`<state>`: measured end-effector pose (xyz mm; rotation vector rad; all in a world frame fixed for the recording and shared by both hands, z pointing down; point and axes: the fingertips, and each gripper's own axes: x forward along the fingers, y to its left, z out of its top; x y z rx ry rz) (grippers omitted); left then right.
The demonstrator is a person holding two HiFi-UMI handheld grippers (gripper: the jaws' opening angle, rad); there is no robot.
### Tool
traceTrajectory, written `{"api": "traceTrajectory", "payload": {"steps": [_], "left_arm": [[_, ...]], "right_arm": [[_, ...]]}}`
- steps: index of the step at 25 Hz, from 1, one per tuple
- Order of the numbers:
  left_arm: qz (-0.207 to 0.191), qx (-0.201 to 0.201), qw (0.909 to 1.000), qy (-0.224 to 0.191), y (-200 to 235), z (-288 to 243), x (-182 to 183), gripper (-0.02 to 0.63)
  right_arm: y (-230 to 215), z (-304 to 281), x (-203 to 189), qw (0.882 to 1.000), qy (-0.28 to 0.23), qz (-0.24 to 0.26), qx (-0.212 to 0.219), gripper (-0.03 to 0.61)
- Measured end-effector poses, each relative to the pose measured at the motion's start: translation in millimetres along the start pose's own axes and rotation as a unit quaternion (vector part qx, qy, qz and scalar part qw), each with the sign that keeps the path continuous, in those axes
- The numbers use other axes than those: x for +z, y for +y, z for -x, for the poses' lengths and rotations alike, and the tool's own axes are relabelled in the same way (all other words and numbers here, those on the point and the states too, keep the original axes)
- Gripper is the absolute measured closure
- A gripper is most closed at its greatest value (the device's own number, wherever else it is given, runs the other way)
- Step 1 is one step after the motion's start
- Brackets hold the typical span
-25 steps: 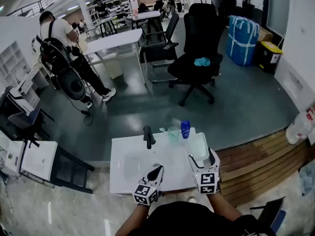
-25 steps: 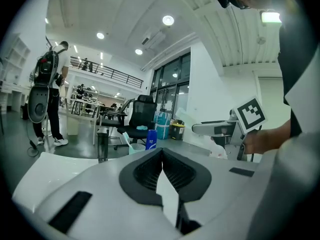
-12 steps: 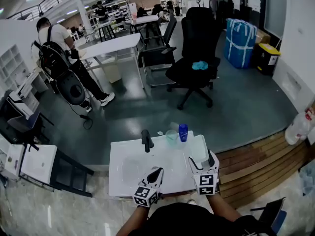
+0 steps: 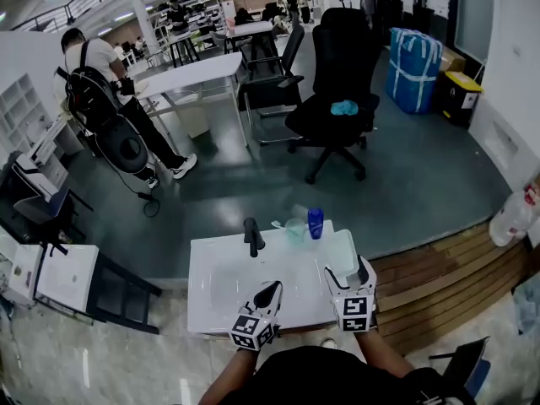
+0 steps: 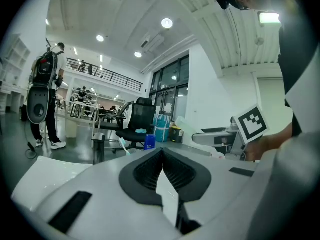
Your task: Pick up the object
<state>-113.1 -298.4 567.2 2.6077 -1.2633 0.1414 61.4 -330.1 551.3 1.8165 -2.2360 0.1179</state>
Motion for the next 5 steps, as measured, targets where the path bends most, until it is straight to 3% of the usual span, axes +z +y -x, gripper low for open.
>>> {"api": "traceTrajectory", "payload": {"steps": [5], "left_arm": [[0.008, -0.003, 0.9999, -0.011, -2, -1, 12, 0.594]], "right_arm": [[-1, -2, 1, 1.000, 0.000, -0.002, 0.001, 0.187]]}}
